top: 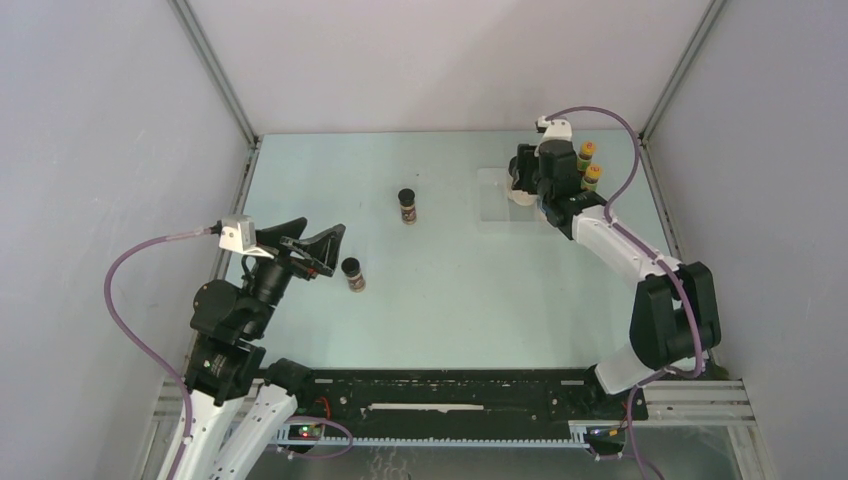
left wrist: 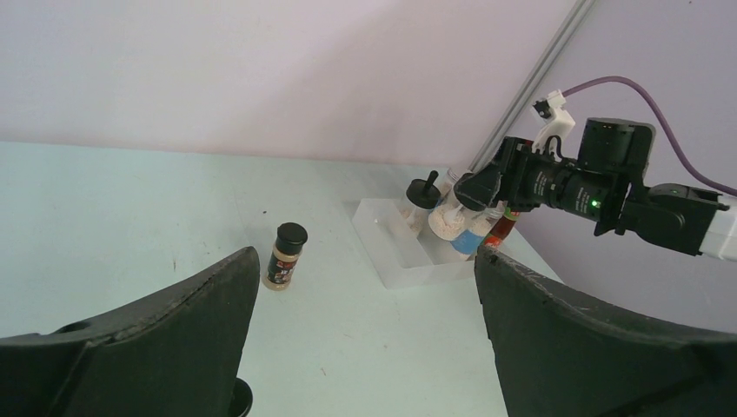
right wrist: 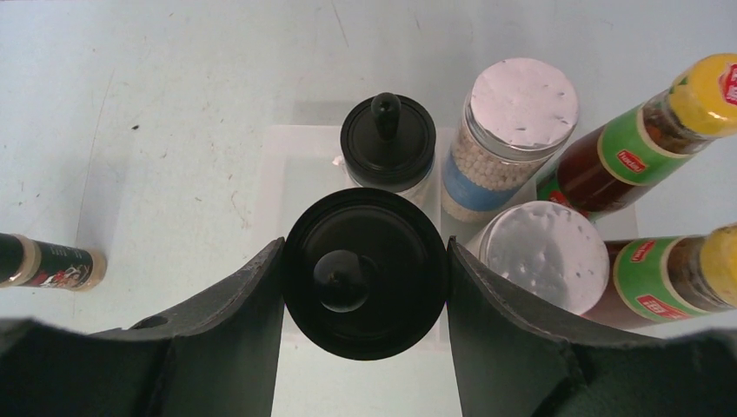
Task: Organize the condiment bottles
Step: Place the bottle in the storage box.
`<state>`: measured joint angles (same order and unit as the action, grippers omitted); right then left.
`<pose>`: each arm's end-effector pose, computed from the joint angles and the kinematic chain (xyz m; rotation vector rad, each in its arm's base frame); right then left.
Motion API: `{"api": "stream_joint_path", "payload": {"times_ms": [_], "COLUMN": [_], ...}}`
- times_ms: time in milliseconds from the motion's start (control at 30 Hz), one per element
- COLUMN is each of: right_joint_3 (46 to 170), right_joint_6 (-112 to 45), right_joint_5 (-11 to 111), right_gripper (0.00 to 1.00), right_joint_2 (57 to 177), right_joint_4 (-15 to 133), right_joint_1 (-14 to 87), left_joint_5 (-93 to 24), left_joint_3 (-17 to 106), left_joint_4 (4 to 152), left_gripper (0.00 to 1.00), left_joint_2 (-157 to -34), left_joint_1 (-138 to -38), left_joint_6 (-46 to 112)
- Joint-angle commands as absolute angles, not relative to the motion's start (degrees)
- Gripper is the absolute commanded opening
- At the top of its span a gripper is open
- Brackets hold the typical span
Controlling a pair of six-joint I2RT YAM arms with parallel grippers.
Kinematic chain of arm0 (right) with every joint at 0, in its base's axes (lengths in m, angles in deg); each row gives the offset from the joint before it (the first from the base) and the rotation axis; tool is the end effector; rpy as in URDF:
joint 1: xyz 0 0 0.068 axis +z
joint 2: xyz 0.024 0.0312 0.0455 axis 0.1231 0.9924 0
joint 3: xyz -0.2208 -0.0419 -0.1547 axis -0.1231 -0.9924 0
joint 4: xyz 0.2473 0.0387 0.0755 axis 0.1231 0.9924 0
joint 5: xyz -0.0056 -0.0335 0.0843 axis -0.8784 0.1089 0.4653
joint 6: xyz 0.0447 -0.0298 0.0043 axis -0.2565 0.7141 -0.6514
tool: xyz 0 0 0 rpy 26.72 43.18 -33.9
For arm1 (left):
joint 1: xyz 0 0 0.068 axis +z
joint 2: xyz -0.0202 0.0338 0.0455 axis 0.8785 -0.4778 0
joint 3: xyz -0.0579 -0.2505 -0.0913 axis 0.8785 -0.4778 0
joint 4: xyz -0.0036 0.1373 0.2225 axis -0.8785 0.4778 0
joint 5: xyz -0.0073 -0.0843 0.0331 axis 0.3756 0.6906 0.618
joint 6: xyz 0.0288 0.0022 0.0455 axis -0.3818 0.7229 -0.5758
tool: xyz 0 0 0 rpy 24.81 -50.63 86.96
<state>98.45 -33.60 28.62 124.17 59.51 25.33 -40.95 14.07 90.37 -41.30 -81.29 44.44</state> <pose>0.3460 0.1052 0.2987 -0.0330 1.9591 0.0493 0.0832 -0.0313 0.3720 -0.0044 1.4161 -0.6386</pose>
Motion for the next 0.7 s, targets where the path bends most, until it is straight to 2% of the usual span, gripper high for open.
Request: {"api": "stream_joint_path", "payload": {"times_ms": [0, 667], "right_joint_3": [98.79, 98.74], "right_joint_6": [-35.24, -35.32], "right_joint_5": [29.46, 31.01], "right_gripper": [0.0, 0.0], "right_joint_2": [125.11, 129.76], "right_joint_4": [53.43, 51.84], "right_joint_1": [24.66, 23.89], "left_joint_5": [-40.03, -40.12], "left_joint_3": [13.14, 12.86], "left_joint_4": [88.49, 87.4], "left_gripper": [0.98, 0.98], "left_joint_2": [-41.94, -43.75], "left_joint_1": [-81.06, -81.06], "left_joint_6": [44.83, 44.57]}}
